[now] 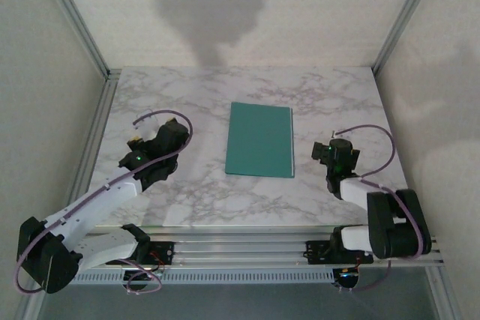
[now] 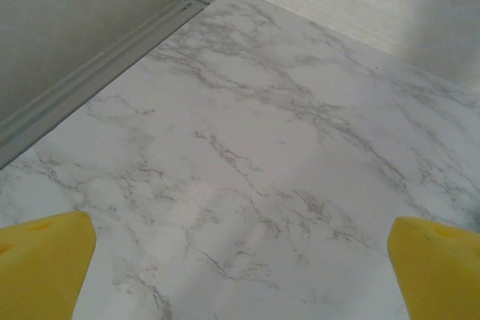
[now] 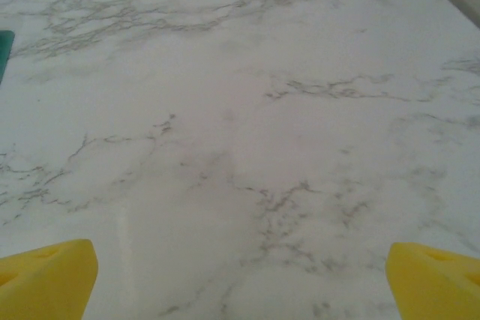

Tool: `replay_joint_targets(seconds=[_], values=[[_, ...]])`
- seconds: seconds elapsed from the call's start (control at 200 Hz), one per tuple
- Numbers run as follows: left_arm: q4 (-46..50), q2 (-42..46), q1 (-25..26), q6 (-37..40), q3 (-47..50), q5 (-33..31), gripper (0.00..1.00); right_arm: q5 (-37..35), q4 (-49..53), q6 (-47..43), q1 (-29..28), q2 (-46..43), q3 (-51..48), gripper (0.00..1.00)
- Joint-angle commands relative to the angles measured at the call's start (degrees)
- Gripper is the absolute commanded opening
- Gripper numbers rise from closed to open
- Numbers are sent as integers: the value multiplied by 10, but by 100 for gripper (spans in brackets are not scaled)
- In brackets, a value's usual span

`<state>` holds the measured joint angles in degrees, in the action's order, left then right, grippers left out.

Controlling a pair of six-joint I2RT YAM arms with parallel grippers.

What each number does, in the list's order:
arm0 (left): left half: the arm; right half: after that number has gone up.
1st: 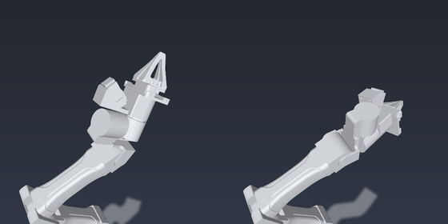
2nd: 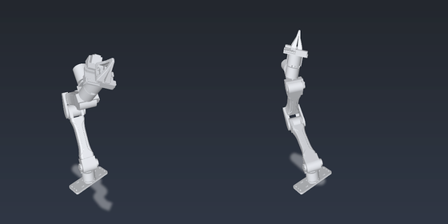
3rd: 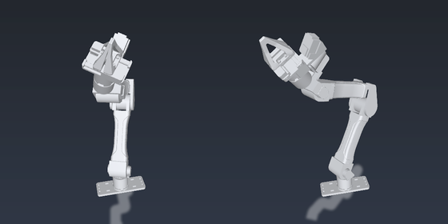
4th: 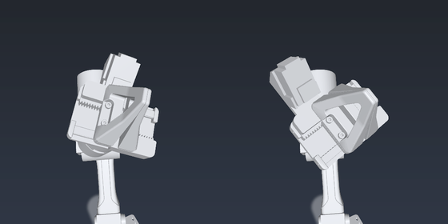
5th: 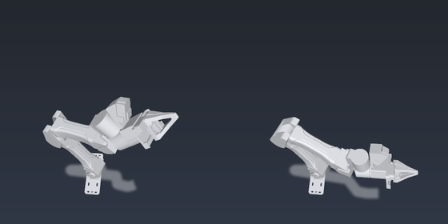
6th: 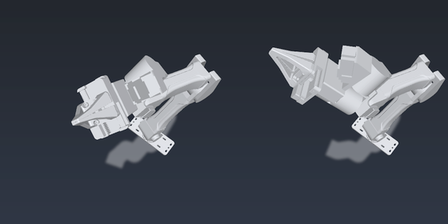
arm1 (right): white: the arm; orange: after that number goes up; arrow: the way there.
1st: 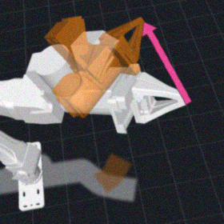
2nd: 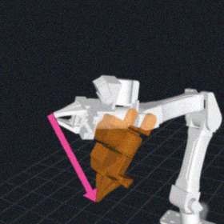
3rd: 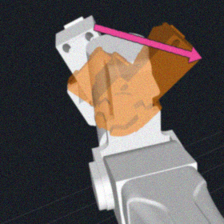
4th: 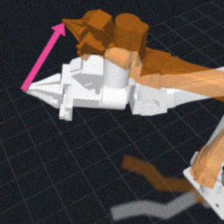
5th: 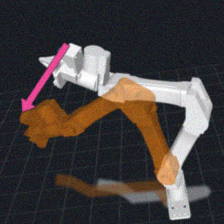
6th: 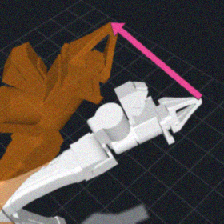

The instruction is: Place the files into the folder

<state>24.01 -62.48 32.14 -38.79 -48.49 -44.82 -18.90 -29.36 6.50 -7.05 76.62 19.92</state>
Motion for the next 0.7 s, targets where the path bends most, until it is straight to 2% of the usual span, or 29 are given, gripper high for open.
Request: replay_joint_targets(seconds=[0.0,0.065,0.17,0.22,0.32,0.421,0.481,0.546,0.631,0.696], values=[[-11,-4,-3,12,12,-10,99,47,-126,-37,15,37,21,99],[-18,-1,-2,17,20,-6,100,67,-153,-25,29,60,12,99],[-37,10,-4,24,38,1,100,78,-252,-13,42,109,-15,99],[-52,17,-6,30,50,5,100,95,-210,-20,41,104,0,99],[-98,32,-10,54,82,5,99,91,-203,-24,38,111,11,99],[-214,35,-33,159,145,27,100,89,-196,-25,37,109,13,99],[-266,25,-71,211,169,57,99,89,-197,-25,36,110,13,99],[-326,16,-131,240,188,122,100,87,-195,-27,35,111,14,99],[-429,-2,-212,230,219,192,99,82,-192,-31,30,111,17,99],[-549,-32,-276,229,258,266,99,80,-192,-32,30,111,17,99]])
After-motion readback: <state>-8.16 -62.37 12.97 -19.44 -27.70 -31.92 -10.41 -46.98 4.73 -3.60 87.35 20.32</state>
